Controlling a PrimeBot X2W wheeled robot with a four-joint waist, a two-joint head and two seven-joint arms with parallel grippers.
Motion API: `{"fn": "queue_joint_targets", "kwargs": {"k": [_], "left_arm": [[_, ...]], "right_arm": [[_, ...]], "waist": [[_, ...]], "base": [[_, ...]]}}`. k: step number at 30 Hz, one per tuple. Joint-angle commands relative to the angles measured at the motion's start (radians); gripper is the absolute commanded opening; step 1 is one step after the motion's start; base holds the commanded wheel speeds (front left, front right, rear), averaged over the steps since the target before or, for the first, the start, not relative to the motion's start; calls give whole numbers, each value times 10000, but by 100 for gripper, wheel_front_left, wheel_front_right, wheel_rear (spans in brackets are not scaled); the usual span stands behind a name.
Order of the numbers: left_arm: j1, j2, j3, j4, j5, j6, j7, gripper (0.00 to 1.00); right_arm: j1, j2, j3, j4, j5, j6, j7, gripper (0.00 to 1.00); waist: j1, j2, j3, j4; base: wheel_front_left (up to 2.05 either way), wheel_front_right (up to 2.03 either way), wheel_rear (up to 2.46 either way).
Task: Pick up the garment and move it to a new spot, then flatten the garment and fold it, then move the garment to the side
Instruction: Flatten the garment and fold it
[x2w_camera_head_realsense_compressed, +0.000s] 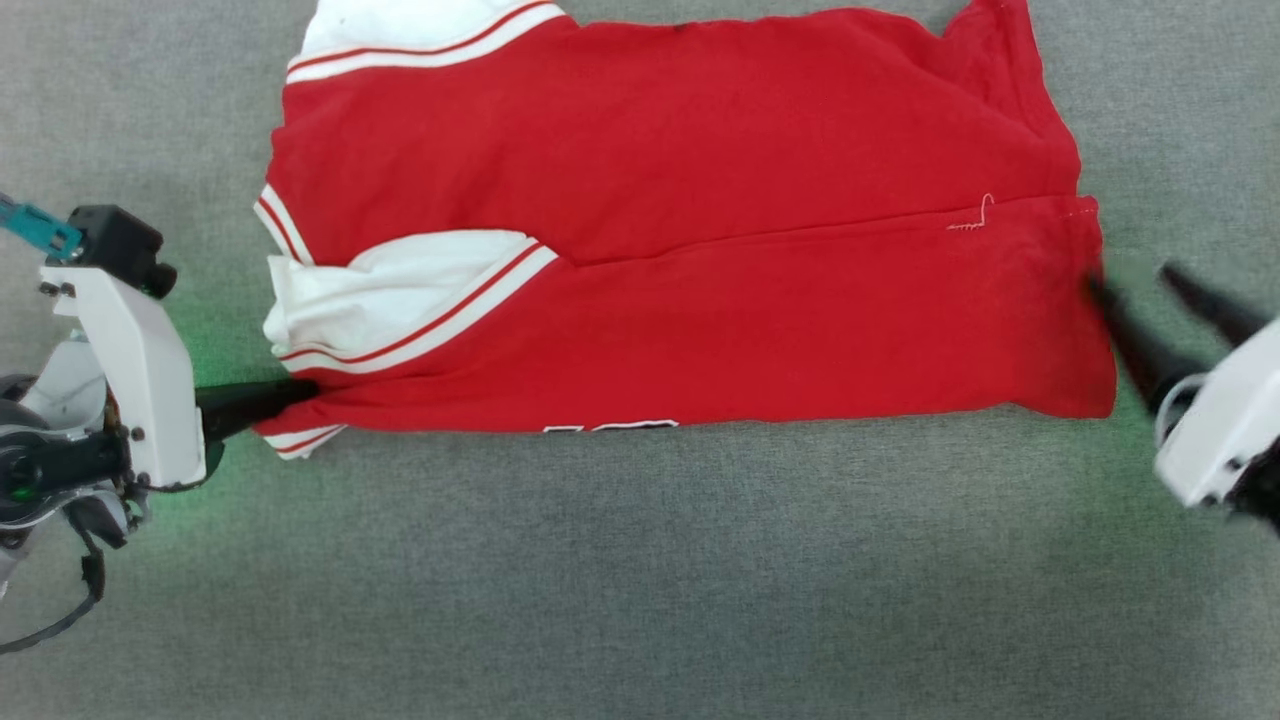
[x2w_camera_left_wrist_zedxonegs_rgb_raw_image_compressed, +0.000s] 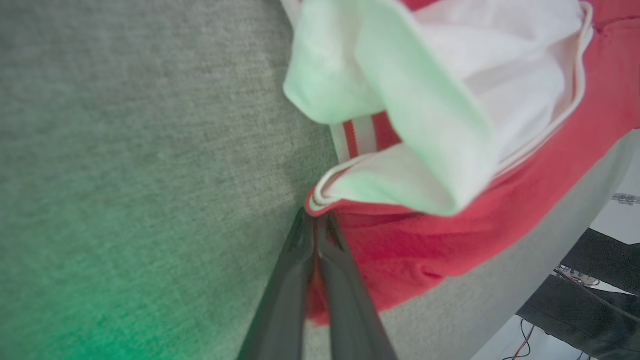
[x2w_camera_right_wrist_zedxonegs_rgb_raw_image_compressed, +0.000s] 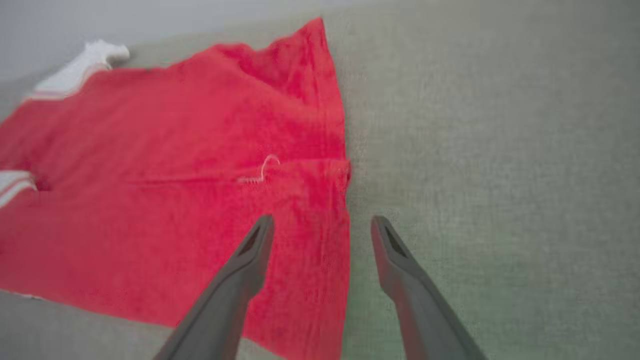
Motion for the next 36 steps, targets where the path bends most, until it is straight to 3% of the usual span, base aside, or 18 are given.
{"fn": "queue_joint_targets", "kwargs": {"k": [1,9,15,16,17,18,19,26,36], "left_arm": [[410,-718,-463,-18,116,44,24,0],[252,-836,-459,-491,346,21,-191,0],[171,-850,-498,-736,450,18,-283,0],[163,-850,-495,-765,478,18,-321,0],[163,-850,-495,-765,478,18,-321,0],[160,-853,-495,-787,496,18,-347,0],[172,-854,-504,-804,509,18,-371,0],[429,-618,-408,-1069,375,12,-702,0],[1072,442,-192,-2053,66,12,-1198,0]], "right_arm": [[164,-325,322,-20,-103,-7,541,100],[-182,-1373,1214,70,-305,-7,2894,100],[-338,-1259,1295,580,-390,-7,3780,100],[-285,-1218,1342,689,-359,-7,3966,60],[-285,-1218,1342,689,-359,-7,3966,60],[-242,-1224,1448,739,-302,-7,4110,43],[-210,-1182,1456,778,-231,-7,4177,0],[-83,-1197,1208,677,-145,-7,3931,0],[442,-1439,918,138,160,-7,4137,0]], "waist": [[0,0,16,30],[0,0,136,185],[0,0,254,300],[0,0,256,311],[0,0,256,311],[0,0,250,321],[0,0,239,326],[0,0,55,344],[0,0,-400,444]], "base": [[0,0,0],[0,0,0],[0,0,0],[0,0,0],[0,0,0],[0,0,0],[0,0,0],[0,0,0],[0,0,0]]}}
